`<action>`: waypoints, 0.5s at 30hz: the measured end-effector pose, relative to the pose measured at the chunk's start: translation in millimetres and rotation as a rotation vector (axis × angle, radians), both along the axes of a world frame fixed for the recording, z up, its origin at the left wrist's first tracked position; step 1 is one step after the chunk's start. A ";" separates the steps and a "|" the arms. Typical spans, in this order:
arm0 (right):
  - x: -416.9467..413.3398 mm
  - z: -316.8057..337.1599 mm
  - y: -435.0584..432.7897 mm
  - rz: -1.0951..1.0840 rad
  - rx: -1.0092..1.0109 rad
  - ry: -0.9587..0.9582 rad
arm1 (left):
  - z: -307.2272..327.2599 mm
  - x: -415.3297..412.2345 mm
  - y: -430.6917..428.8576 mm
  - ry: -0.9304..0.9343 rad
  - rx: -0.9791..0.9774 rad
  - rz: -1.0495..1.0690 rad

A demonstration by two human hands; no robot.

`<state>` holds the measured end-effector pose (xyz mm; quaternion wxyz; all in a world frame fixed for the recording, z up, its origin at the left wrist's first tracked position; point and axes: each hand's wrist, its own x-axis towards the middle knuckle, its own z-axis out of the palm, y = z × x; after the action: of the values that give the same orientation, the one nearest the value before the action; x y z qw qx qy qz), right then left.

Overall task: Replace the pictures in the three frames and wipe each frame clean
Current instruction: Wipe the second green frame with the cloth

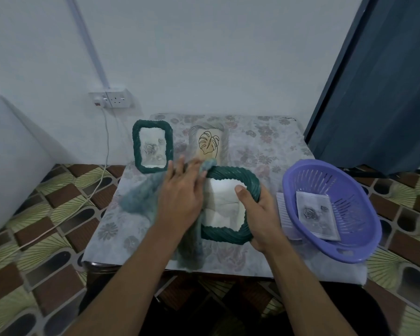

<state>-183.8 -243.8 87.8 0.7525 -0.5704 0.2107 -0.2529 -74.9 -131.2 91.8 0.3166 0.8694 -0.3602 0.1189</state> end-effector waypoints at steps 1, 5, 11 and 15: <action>-0.9 0.0 -0.4 0.006 -0.018 -0.001 | 3.3 -0.8 0.3 0.052 -0.034 0.043; 3.2 0.3 -0.2 -0.018 -0.005 -0.018 | 4.4 -12.9 -8.3 0.096 -0.094 0.009; 0.5 -2.9 -6.8 -0.043 -0.025 -0.026 | -3.5 -3.8 -8.6 -0.045 -0.051 -0.115; -0.2 -1.8 -3.9 -0.041 -0.055 -0.052 | 0.3 2.6 -6.8 -0.040 -0.051 0.013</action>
<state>-184.0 -247.7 85.9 0.7364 -0.5798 0.1954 -0.2887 -72.3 -138.0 92.1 0.3303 0.8610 -0.3575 0.1477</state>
